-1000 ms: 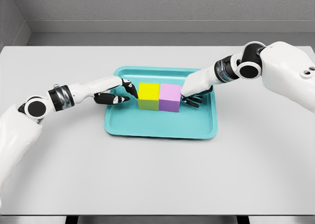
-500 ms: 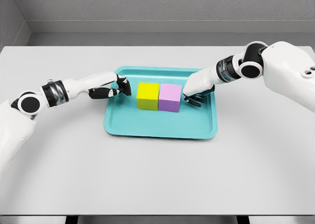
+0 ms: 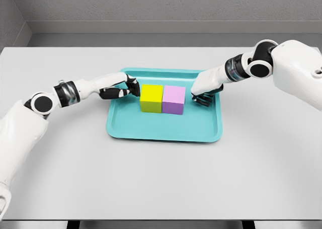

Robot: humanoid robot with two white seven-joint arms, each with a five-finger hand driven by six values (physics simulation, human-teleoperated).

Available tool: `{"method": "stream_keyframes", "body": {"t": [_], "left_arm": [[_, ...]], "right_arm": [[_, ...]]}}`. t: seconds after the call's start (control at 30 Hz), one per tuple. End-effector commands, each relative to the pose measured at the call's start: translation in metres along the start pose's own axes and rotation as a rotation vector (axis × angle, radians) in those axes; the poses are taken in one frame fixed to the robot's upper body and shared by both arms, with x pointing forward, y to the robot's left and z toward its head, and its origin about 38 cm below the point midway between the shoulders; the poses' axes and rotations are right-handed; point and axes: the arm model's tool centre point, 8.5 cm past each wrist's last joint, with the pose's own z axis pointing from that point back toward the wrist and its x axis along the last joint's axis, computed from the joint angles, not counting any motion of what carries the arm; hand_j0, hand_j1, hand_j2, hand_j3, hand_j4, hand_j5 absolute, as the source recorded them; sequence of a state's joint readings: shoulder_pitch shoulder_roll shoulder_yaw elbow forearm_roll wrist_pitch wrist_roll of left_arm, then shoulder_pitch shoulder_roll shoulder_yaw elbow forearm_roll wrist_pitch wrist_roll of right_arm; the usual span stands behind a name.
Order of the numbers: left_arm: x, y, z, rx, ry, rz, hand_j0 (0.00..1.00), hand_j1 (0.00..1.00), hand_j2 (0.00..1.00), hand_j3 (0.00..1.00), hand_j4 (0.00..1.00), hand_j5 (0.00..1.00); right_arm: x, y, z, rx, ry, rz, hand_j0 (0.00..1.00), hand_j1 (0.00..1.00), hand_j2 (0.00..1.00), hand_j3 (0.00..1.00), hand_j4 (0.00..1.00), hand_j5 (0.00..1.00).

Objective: Push two cubes

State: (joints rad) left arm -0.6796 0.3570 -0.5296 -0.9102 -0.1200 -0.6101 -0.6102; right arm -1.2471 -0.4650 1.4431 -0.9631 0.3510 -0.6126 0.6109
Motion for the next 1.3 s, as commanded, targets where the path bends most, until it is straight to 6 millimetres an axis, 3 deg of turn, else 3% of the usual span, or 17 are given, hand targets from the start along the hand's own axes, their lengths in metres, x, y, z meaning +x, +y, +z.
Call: {"method": "stream_keyframes", "body": {"t": [0.0,0.53,0.77,1.27], "left_arm": [[0.001,-0.002,-0.004,-0.004,-0.005,0.003,0.39,0.39,0.39,0.39,0.39,0.39],[0.006,0.002,-0.009,0.001,-0.017,-0.004,0.39,0.39,0.39,0.39,0.39,0.39],[0.000,0.006,0.001,0.007,0.003,-0.008,0.39,0.39,0.39,0.39,0.39,0.39],[-0.003,-0.001,0.003,-0.007,0.009,0.000,0.38,0.38,0.38,0.38,0.38,0.38]], "right_arm": [[0.000,0.000,0.001,-0.002,0.001,-0.004,0.15,0.15,0.15,0.15,0.15,0.15],[0.000,0.001,0.000,-0.001,-0.001,-0.003,0.15,0.15,0.15,0.15,0.15,0.15],[0.000,0.002,0.001,0.000,0.000,-0.004,0.15,0.15,0.15,0.15,0.15,0.15],[-0.001,0.008,0.001,0.015,0.002,-0.005,0.15,0.15,0.15,0.15,0.15,0.15]]}}
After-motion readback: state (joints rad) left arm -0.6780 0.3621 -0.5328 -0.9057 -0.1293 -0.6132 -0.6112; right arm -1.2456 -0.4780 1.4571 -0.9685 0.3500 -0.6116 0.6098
